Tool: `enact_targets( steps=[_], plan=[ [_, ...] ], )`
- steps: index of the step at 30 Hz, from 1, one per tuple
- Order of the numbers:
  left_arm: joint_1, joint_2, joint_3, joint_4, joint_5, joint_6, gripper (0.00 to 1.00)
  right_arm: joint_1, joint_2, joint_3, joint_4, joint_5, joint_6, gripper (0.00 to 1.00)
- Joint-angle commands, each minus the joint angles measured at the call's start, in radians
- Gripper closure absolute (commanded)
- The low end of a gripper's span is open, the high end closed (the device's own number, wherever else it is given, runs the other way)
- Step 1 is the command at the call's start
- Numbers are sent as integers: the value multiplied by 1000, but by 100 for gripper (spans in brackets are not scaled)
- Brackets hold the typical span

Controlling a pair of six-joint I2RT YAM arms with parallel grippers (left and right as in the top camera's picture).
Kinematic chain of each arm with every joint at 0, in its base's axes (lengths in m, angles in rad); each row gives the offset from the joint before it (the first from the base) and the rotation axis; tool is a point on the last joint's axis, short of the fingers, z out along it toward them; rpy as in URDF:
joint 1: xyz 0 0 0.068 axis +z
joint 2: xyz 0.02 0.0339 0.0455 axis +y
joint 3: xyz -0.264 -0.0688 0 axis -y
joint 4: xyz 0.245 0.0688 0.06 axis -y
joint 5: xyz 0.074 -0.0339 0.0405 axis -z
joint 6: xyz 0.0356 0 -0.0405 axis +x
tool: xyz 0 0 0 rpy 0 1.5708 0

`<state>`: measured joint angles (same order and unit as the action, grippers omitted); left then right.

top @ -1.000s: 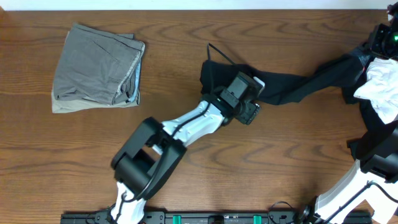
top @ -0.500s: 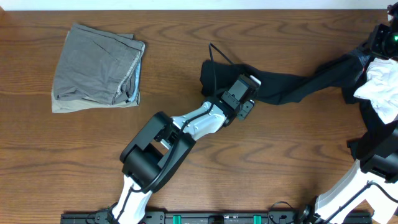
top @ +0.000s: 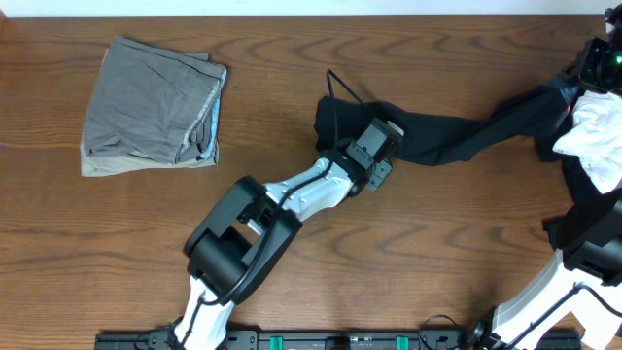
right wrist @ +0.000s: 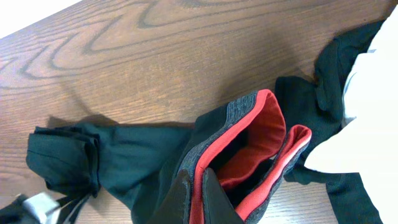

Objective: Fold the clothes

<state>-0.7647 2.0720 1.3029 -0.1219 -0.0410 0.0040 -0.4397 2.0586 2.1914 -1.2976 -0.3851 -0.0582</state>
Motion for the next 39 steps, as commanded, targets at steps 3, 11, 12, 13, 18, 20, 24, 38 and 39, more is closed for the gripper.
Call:
enact_targets(
  steps=[3, 11, 12, 13, 18, 20, 24, 38, 39],
  plan=[
    [35, -179, 12, -43, -5, -48, 94, 9, -3, 6, 3, -8, 13, 99],
    [166, -301, 12, -199, -6, -187, 94, 8, -3, 6, 3, -6, 12, 99],
    [195, -306, 12, -227, -11, -210, 94, 8, -3, 6, 3, -3, 12, 99],
    [220, -307, 12, -255, -29, -236, 94, 8, -3, 6, 3, 3, 13, 99],
    [357, -306, 9, -369, -126, -291, 94, 8, -3, 6, 3, 51, 12, 99],
    [406, -306, 9, -383, -156, -291, 94, 8, -3, 6, 3, 74, 13, 99],
    [489, -306, 9, -394, -166, -291, 94, 7, -3, 6, 4, 121, 13, 99],
    [552, -306, 9, -476, -167, -282, 94, -39, -3, 6, 34, 208, 229, 99],
    [552, -306, 9, -485, -167, -282, 94, -41, -3, 6, 26, 231, 249, 99]
  ],
)
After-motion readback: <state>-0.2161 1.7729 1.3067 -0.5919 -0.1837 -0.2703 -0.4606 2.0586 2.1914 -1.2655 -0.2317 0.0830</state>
